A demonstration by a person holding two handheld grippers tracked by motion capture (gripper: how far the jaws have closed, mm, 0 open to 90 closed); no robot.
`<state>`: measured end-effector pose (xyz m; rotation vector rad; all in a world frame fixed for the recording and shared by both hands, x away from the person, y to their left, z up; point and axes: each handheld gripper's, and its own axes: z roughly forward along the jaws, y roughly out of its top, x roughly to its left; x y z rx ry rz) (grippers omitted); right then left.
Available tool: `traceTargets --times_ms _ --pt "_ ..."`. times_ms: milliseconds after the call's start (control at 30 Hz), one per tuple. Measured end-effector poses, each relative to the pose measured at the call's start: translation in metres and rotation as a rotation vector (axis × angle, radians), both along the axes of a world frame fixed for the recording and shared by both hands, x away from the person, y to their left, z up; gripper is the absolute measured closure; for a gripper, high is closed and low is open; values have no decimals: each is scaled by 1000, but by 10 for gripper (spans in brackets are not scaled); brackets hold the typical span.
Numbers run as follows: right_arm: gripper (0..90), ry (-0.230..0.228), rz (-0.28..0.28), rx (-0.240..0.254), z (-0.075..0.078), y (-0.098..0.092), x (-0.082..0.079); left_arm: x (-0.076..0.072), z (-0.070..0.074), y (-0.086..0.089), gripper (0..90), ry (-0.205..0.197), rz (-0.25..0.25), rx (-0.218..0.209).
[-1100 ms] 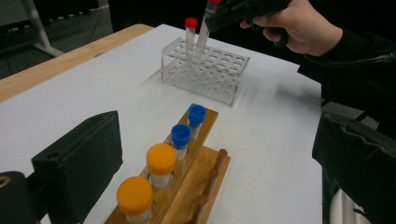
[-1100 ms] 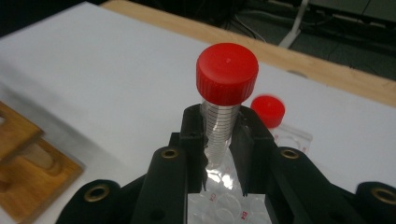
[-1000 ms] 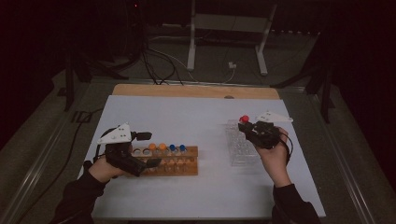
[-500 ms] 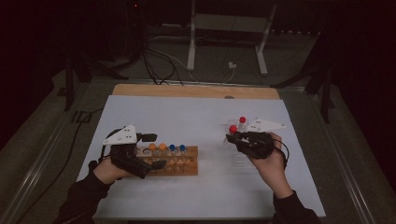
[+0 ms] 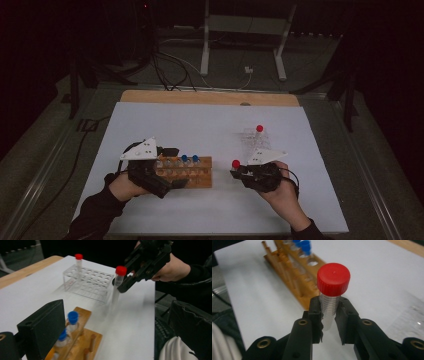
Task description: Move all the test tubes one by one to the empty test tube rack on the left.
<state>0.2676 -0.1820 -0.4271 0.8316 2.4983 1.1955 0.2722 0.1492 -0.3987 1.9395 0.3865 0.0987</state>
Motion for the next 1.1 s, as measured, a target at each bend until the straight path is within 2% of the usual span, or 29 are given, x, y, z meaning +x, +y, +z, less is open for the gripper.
traceTargets --times_ms 433,833,967,1100 --pt "751 28 89 -10 -3 16 -18 -12 -2 -30 29 6 -63 21" --pt "751 33 136 -1 -2 25 -25 -15 -8 -48 63 9 -80 35" --pt "751 35 142 1 -1 26 -26 -15 -9 -54 90 16 -91 33" --pt "751 33 146 5 0 27 -28 -15 -12 -60 164 16 -80 31"
